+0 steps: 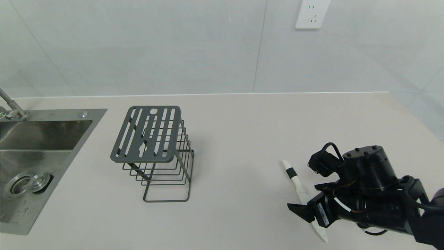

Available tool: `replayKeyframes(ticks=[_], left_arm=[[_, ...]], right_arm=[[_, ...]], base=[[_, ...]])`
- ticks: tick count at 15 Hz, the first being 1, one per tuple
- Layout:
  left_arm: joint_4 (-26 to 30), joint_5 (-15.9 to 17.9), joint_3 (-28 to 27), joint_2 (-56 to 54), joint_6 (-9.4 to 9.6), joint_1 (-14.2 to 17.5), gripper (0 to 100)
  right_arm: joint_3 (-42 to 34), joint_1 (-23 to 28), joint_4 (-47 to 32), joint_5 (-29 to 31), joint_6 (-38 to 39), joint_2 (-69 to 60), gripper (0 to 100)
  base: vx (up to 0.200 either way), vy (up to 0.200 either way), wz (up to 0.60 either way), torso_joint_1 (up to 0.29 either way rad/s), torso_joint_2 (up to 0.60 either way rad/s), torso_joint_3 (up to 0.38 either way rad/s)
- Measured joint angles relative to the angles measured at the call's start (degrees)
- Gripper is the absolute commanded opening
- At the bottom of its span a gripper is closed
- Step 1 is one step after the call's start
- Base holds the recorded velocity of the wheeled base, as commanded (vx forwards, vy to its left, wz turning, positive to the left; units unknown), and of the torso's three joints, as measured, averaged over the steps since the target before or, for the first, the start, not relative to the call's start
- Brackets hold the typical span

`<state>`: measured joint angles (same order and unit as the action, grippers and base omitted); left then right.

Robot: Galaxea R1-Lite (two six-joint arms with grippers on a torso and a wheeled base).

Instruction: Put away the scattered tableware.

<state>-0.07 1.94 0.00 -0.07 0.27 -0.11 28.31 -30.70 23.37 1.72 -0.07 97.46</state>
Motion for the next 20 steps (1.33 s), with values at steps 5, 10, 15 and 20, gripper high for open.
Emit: replayKeyframes(ticks=[5, 10, 15, 20], left_arm=[[0.0, -0.1, 0.0, 0.0, -0.43, 0.0, 100], [0.0, -0.3, 0.0, 0.0, -1.0, 0.0, 100], [0.0, -0.3, 0.0, 0.0, -1.02, 0.0, 100], [0.0, -0.4, 0.0, 0.0, -1.02, 0.0, 100]], right_arm=[[0.3, -1.2, -0.7, 2.8, -0.2, 0.8, 100], [0.0, 0.3, -0.5, 4.2, -0.4, 1.5, 100], [0.4, 0.1, -0.4, 4.6, -0.6, 1.9, 100], [4.7, 0.0, -0.4, 7.0, -2.2, 2.9, 100]], base=[[0.0, 0.0, 0.0, 0.0, 0.0, 0.0], [0.0, 0.0, 0.0, 0.0, 0.0, 0.0], [0.0, 0.0, 0.0, 0.0, 0.0, 0.0], [0.0, 0.0, 0.0, 0.0, 0.0, 0.0]])
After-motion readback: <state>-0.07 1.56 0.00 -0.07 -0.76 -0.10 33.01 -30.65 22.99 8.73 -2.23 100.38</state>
